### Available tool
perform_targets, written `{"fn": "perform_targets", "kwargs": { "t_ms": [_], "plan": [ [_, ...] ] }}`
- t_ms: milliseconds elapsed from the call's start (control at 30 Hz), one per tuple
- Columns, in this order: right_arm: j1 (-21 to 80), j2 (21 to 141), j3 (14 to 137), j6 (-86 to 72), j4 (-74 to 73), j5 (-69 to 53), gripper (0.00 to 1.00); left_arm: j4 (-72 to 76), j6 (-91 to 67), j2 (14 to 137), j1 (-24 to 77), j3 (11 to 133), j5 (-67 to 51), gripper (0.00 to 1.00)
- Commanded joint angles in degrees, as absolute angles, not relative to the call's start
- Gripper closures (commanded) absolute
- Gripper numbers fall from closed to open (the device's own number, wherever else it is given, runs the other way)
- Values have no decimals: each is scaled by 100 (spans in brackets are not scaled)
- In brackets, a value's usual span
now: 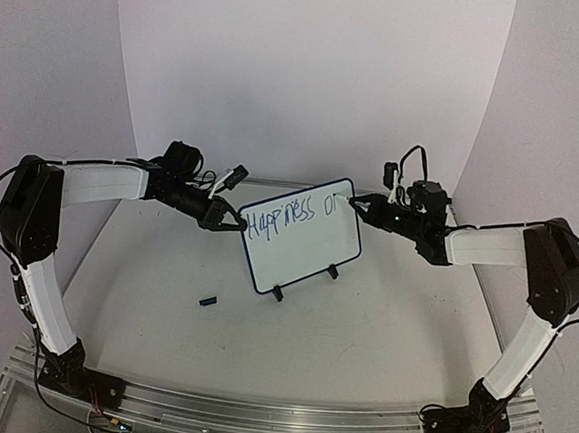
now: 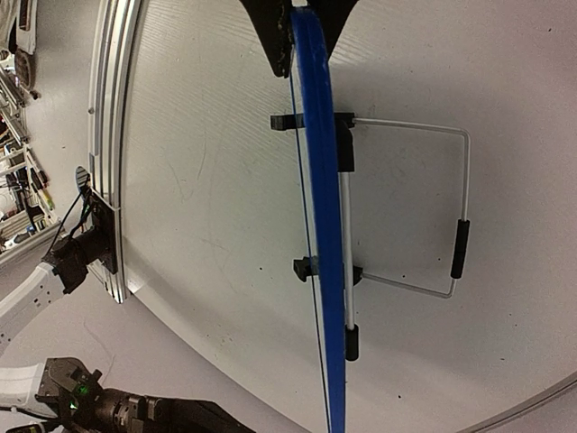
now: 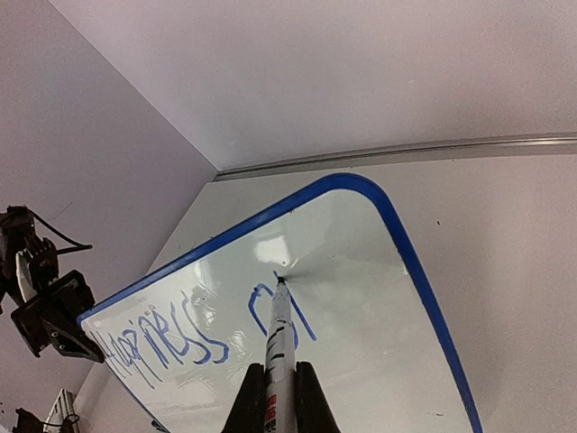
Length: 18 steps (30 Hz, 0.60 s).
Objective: Write a sentence on the whiteboard
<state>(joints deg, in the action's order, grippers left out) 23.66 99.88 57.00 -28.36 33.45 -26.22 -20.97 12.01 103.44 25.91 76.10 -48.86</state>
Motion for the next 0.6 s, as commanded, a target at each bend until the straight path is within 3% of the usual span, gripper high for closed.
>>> {"fn": "perform_targets", "kwargs": {
  "t_ms": [0,567],
  "plan": [
    [2343,10146,5980,-2856,3606,-2535,100,-2514,1534,10433,2760,7629,-4478,100],
    [2341,10081,5834,-2902,3602,-2033,100,-2529,1538,10441,2760,7638,-4456,100]
  ]
}}
